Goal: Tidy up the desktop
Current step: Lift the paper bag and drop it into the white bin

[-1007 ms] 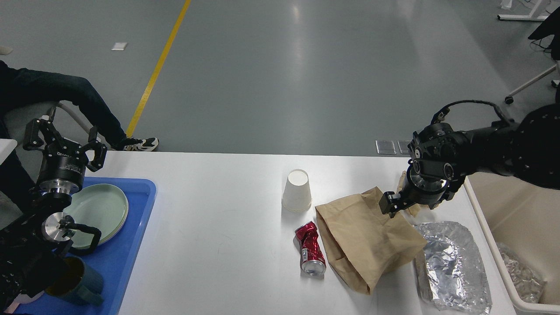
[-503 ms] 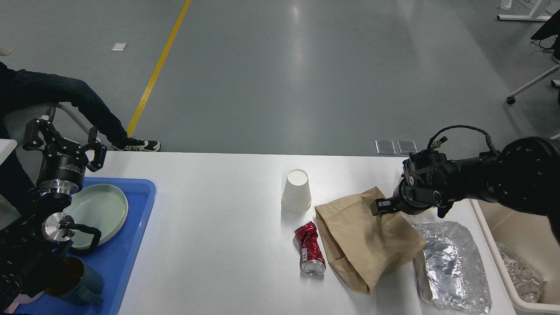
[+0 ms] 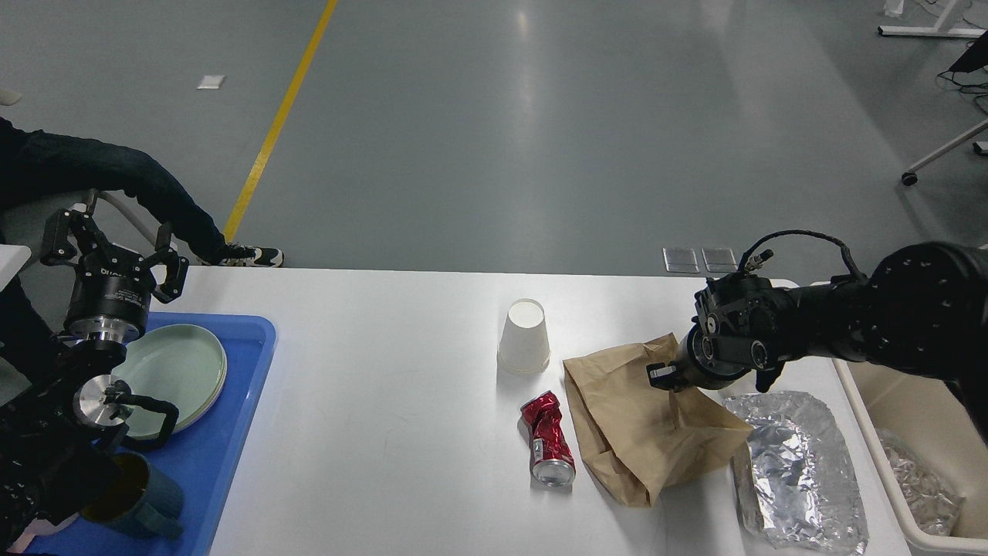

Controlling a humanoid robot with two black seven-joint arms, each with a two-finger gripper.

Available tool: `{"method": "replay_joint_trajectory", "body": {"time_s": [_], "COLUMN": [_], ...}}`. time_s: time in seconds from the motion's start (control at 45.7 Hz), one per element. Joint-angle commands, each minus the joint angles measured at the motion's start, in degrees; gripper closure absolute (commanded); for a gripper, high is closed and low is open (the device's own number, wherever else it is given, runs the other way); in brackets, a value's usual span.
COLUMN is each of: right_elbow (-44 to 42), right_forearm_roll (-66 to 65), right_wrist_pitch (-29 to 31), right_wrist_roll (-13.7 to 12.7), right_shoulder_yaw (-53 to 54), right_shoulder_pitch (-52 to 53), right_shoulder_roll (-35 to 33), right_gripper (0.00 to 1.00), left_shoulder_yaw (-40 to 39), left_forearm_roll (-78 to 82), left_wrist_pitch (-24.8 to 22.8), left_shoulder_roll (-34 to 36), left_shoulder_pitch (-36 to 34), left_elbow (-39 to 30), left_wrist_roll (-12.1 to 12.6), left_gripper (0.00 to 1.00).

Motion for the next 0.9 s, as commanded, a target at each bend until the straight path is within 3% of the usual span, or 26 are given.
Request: {"method": "replay_joint_trajectory", "body": {"time_s": [0.0, 0.153, 0.482, 0.876], "right_elbow": [0.15, 1.55, 12.80, 12.45], "right_forearm_roll": [0.02, 0.02, -0.15, -0.06], "right_wrist_pitch": [-0.03, 0.50, 0.85, 5.68], "right_wrist_roll": [0.09, 0.09, 0.35, 0.26], "right_shoulder_yaw": [1.12, 4.73, 12.73, 14.75], "right_shoulder_pitch": [1.19, 3.39, 16.65, 32.22], "right_shoulder_roll": [-2.74, -7.22, -24.36, -40.79], "right_gripper": [1.00, 1.00, 1.00, 1.00], "left_shoulder_yaw": [-0.01, -0.01, -0.01, -0.01], "left_forearm_roll": [0.01, 0.01, 0.01, 0.01], "left_wrist_pitch": [0.00, 0.00, 0.00, 0.00], "left_shoulder_roll": [0.00, 0.00, 0.00, 0.00], "left_shoulder_pitch": [0.00, 0.00, 0.00, 0.00], "left_elbow": [0.00, 0.00, 0.00, 0.00], "left_wrist_roll": [0.03, 0.03, -0.05, 0.03], "left_gripper": [0.04, 0.04, 0.04, 0.04]}}
